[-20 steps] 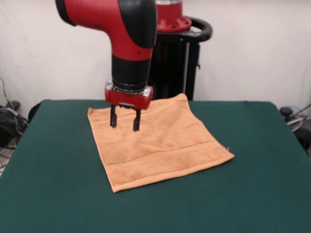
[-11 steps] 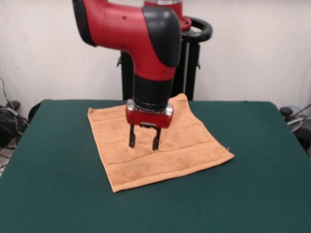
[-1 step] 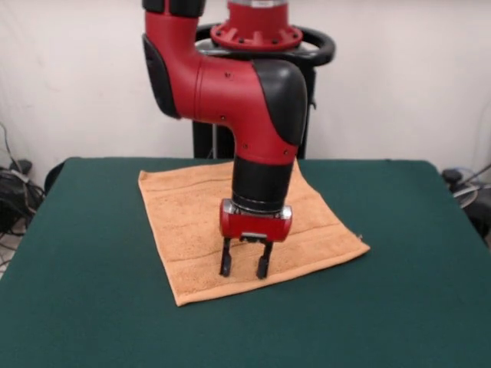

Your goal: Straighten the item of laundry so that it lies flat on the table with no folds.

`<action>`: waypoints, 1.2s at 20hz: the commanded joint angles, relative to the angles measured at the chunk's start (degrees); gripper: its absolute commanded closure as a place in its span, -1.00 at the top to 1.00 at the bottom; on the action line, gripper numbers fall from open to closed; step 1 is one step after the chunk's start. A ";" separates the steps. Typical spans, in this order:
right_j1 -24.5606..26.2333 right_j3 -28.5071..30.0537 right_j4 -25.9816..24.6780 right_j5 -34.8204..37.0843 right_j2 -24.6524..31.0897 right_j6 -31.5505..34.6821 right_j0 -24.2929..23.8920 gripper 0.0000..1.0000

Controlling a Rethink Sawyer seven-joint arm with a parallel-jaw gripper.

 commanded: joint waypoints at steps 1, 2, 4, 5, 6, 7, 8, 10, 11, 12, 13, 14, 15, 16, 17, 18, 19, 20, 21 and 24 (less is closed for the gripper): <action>5.47 -7.41 4.95 -7.73 -4.14 11.14 1.98 1.00; 5.25 -7.84 5.05 -8.49 -4.83 10.78 2.18 1.00; 5.02 -8.49 4.94 -9.26 -5.82 10.09 2.65 1.00; 5.18 -8.60 5.19 -10.54 -6.72 10.06 3.27 1.00; 5.46 -8.99 5.58 -11.94 -7.65 9.88 3.88 1.00; 5.71 -9.09 5.70 -12.93 -8.11 9.82 4.17 1.00; 5.96 -9.27 5.61 -13.83 -8.18 9.76 4.19 1.00; 6.56 -9.77 5.43 -15.63 -8.11 9.61 3.99 1.00; 6.84 -10.09 5.34 -16.30 -8.04 9.42 3.92 1.00; 6.79 -10.48 4.70 -16.81 -7.68 9.07 3.58 1.00; 6.75 -10.68 4.43 -17.18 -7.37 8.98 3.39 1.00; 6.44 -11.00 3.65 -16.70 -6.54 8.76 2.82 1.00; 6.25 -11.43 3.68 -16.85 -6.92 8.23 3.23 1.00; 6.09 -11.60 3.77 -15.93 -6.76 8.05 3.28 1.00; 5.79 -11.78 3.71 -14.71 -6.36 7.90 3.18 1.00; 5.60 -11.52 3.95 -14.70 -6.54 8.02 3.46 1.00; 5.35 -11.39 4.40 -13.94 -6.76 8.03 3.81 1.00; 4.71 -10.91 4.43 -12.52 -6.57 8.17 3.77 1.00; 3.98 -10.68 3.97 -10.49 -5.68 8.20 3.19 1.00; -0.03 -7.97 3.16 -1.30 -0.73 8.94 -0.57 1.00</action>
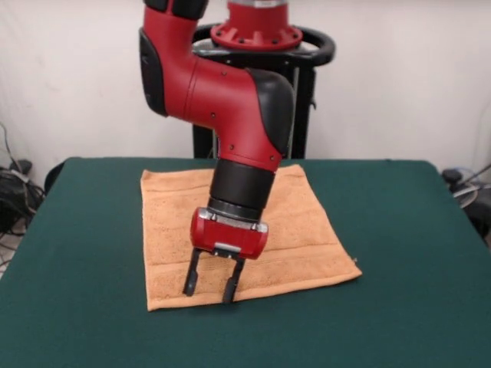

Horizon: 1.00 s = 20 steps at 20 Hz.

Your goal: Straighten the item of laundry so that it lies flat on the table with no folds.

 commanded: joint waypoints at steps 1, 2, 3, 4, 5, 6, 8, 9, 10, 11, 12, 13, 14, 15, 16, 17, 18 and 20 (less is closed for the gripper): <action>-5.58 -1.87 2.41 15.38 8.31 8.74 -5.33 1.00; -7.58 -0.59 3.15 19.76 9.83 8.55 -6.32 1.00; -9.56 0.42 3.95 24.19 10.93 8.14 -7.08 1.00; -11.72 1.49 4.41 27.99 11.80 7.64 -7.70 1.00; -13.67 2.03 4.76 31.24 12.60 7.05 -8.29 1.00; -15.57 2.79 4.69 33.32 13.48 6.47 -8.92 1.00; -18.30 3.46 5.16 38.11 14.60 5.58 -9.77 1.00; -19.28 3.10 5.56 41.53 14.15 5.19 -9.36 1.00; -19.89 2.40 5.79 45.28 14.08 4.59 -9.15 1.00; -20.58 1.97 5.68 48.30 13.85 4.00 -8.85 1.00; -21.53 2.60 5.45 49.63 14.03 3.63 -8.97 1.00; -22.29 3.25 5.28 51.10 14.27 3.14 -9.16 1.00; -23.03 4.26 4.94 51.80 14.48 2.69 -9.34 1.00; -23.64 5.59 4.58 52.14 14.59 2.32 -9.47 1.00; -24.24 7.64 4.32 50.76 14.86 2.64 -9.73 1.00; -24.67 9.57 3.98 49.49 15.22 2.78 -10.03 1.00; -25.16 11.12 3.38 47.76 14.81 3.67 -9.67 1.00; -26.19 12.93 1.79 46.61 14.11 3.80 -9.04 1.00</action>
